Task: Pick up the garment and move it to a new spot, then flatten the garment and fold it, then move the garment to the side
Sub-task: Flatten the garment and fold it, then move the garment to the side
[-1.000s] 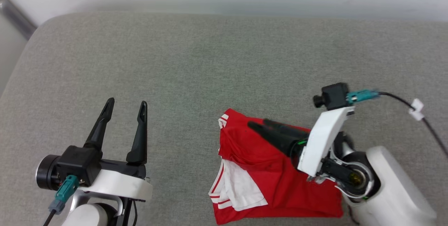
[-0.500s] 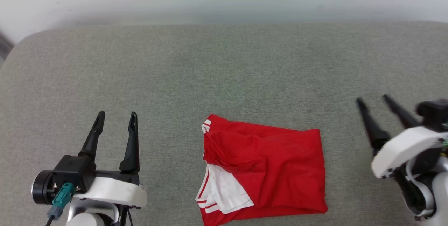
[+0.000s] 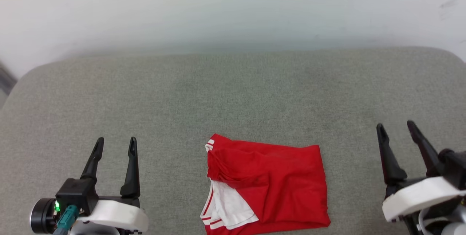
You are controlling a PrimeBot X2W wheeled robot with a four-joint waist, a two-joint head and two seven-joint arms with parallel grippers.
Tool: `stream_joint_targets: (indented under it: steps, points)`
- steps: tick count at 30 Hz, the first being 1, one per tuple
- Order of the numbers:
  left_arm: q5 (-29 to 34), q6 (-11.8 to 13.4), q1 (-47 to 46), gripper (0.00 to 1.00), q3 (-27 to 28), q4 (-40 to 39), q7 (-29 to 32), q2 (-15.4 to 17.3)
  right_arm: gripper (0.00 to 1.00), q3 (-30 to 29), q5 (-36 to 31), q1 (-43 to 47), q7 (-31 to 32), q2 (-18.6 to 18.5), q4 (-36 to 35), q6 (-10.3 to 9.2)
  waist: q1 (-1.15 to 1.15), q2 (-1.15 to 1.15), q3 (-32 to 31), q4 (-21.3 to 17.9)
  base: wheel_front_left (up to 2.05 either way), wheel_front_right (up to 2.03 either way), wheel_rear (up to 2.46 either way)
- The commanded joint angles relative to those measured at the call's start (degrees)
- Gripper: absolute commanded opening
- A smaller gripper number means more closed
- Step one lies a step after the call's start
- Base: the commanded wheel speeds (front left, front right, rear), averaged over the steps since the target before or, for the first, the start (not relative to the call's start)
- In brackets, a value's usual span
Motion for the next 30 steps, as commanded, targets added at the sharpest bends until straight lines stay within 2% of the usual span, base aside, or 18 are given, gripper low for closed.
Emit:
stream_joint_targets:
  steps: [1,8,18,23,27,30]
  points:
    - [0.22,0.22,1.18,1.0,0.08,0.25,-0.36,0.07,1.0,0.13,-0.66,2.24,0.66,0.54,-1.31,0.0,0.01,0.0,-1.29,-0.06,0.0,0.0,0.0]
    - [0.43,0.17,3.79,1.0,0.22,0.72,-0.38,-0.6,1.0,0.17,-0.75,7.28,2.84,1.86,-4.7,0.0,0.01,0.0,-2.8,-0.15,0.0,0.0,0.0]
    - [1.55,-1.15,2.71,1.0,1.06,0.17,-0.34,-1.96,1.0,-0.82,0.15,7.01,4.66,2.71,-5.9,0.0,0.01,0.0,-1.91,0.35,0.0,0.0,0.0]
    - [1.99,-1.61,1.88,1.0,1.8,-0.17,-0.35,-2.72,1.0,-2.87,4.1,6.73,6.27,2.98,-5.25,0.0,0.01,0.0,-1.15,1.14,0.0,0.0,0.0]
    - [2.72,-2.49,0.9,1.0,2.55,-0.7,-0.35,-3.97,1.0,-8.13,9.96,5.52,9.79,0.67,-3.68,0.0,0.01,0.0,-0.1,2.68,0.0,0.0,0.0]
    - [3.51,-3.18,0.15,1.0,3.28,-1.19,-0.35,-5.01,1.0,-11.85,15.56,4.58,15.37,-1.93,-1.41,0.0,0.01,0.0,0.81,4.15,0.0,0.0,0.0]
